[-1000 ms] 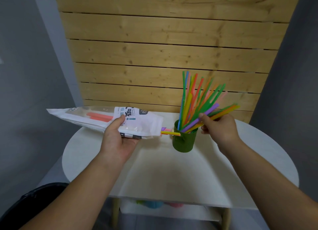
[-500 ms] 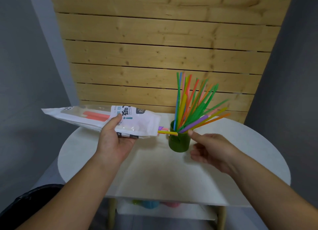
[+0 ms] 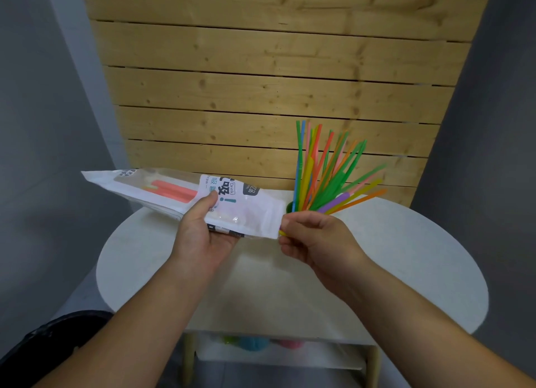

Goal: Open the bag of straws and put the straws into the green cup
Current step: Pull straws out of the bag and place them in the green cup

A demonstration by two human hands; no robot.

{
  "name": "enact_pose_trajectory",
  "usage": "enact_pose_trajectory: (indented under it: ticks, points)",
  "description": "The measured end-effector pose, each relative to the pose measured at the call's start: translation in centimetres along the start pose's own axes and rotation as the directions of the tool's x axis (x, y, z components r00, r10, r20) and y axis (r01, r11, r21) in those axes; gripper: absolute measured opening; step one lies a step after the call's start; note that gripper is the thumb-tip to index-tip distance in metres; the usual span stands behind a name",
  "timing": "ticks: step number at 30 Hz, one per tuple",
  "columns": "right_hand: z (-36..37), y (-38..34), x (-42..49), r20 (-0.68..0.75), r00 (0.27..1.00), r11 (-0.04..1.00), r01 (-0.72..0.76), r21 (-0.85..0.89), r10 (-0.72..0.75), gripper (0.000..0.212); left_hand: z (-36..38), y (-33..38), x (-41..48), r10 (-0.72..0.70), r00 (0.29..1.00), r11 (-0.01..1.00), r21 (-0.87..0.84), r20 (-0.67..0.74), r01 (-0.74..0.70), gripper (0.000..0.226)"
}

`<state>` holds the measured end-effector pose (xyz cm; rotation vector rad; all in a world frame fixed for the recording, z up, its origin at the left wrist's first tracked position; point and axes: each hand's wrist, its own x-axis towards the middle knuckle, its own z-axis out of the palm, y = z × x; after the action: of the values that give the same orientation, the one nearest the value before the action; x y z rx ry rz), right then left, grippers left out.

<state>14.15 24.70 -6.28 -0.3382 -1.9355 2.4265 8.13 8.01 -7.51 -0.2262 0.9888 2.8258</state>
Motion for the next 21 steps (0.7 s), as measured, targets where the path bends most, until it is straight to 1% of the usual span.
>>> enact_pose_trajectory:
  ticks: [3,8,13,15,18,19,21]
  points:
    - [-0.3,-0.1,0.2,-0.028,0.999,0.999,0.022,-0.033,-0.023,0.011,0.0,0.3,0.1,-0.008,1.000,1.000,-0.004,-0.012,0.008,0.011]
    - [-1.8,-0.7,0.3,-0.066,0.992,0.990,0.097,-0.102,-0.104,0.009,-0.3,0.9,0.5,0.001,0.999,1.000,-0.031,-0.039,-0.002,0.015]
    - [-3.0,-1.2,0.3,-0.081,0.986,0.987,0.140,-0.085,-0.146,0.014,-0.2,1.0,0.4,0.004,0.999,0.999,-0.035,-0.037,-0.005,0.012]
    - [-3.0,-1.2,0.2,-0.087,0.987,0.991,0.135,-0.007,-0.135,0.024,-0.1,1.0,0.3,0.003,0.999,0.999,-0.036,-0.049,-0.005,0.012]
    - [-2.2,-0.4,-0.2,-0.066,0.995,0.988,0.078,0.131,-0.070,0.055,-0.2,1.3,0.5,0.009,0.997,0.997,-0.073,-0.070,-0.014,0.010]
    - [-1.7,0.1,-0.3,-0.050,0.998,0.987,0.051,0.153,-0.044,0.060,-0.2,1.5,0.6,0.013,0.997,0.996,-0.087,-0.075,-0.020,0.009]
    - [-1.0,1.2,-0.6,-0.014,1.000,0.988,-0.008,0.154,0.010,0.058,-0.4,1.9,0.7,0.023,0.997,0.994,-0.107,-0.077,-0.031,0.009]
